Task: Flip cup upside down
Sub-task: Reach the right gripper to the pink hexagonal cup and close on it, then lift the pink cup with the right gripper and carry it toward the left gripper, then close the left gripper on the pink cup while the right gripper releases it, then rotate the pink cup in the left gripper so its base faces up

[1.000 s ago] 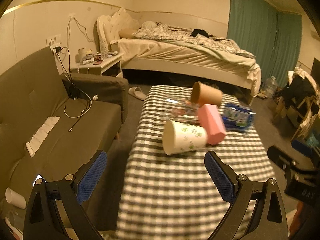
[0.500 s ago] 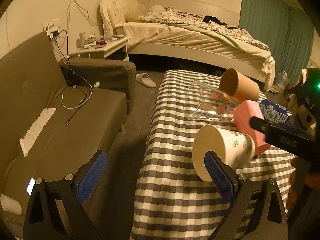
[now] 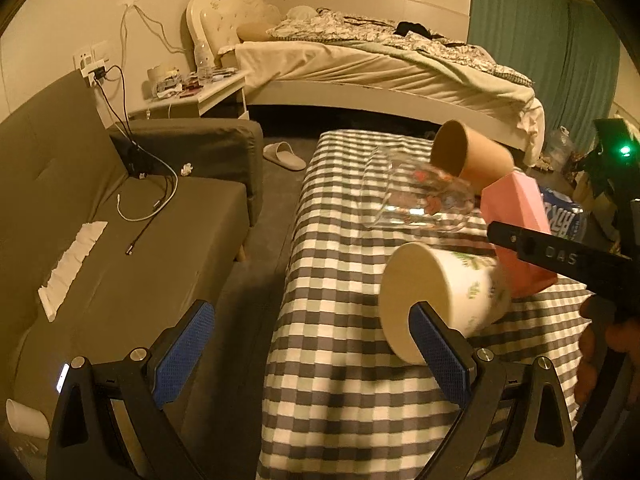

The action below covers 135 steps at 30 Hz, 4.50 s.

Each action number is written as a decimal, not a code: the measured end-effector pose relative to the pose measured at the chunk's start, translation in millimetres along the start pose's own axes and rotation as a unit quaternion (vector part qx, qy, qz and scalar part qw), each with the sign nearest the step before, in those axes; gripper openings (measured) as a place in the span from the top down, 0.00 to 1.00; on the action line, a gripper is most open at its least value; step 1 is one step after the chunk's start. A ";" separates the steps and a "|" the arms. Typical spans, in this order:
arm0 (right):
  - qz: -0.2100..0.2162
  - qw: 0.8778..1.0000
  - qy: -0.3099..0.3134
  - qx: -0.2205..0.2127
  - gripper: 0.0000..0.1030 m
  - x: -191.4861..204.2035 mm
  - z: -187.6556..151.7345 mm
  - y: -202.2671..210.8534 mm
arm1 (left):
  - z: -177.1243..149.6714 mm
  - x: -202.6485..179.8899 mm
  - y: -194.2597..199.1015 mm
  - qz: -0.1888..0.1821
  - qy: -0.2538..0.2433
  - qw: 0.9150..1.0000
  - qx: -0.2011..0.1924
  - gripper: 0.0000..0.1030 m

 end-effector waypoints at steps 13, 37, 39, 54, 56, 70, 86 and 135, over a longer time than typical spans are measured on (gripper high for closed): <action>-0.028 0.999 0.008 -0.040 0.40 -0.6 -41.5 151.6 | -11.5 -20.3 100.3 -0.003 0.004 0.999 -0.054 0.02; -0.040 0.999 -0.001 0.023 0.40 16.1 -160.7 114.3 | -72.5 4.4 88.6 0.013 0.025 0.999 -0.023 0.02; -0.038 0.999 0.007 0.024 0.40 18.4 -161.9 106.1 | -72.3 5.2 82.6 0.013 0.026 0.999 -0.018 0.02; -0.033 0.999 0.029 -0.009 0.15 20.8 -157.1 121.1 | -69.9 -10.6 85.6 0.023 0.011 0.999 -0.019 0.02; -0.039 0.998 0.034 -0.030 0.14 18.9 -149.6 139.3 | -69.3 -14.9 93.6 0.027 0.007 0.999 -0.024 0.02; -0.091 0.987 0.031 -0.130 0.07 -38.9 -137.6 255.3 | -88.9 -103.9 133.1 -0.044 -0.030 0.998 -0.042 0.02; -0.075 0.992 -0.079 -0.068 0.07 -124.6 -170.9 216.8 | -145.6 -160.1 80.4 -0.080 -0.045 0.995 0.045 0.02; -0.038 0.989 -0.143 -0.020 0.06 -162.9 -178.0 187.8 | -90.9 -148.1 62.4 -0.062 -0.258 0.940 0.213 0.54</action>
Point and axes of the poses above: each gripper's, at about its wrist camera, not at the fingertips, and y roughly against the way its jaws point, x to its left, z to its top, the point moved 4 cm from there along -y, roughly the way its jaws point, and after that the axes turned 2 degrees about y, right-handed, at the moved point
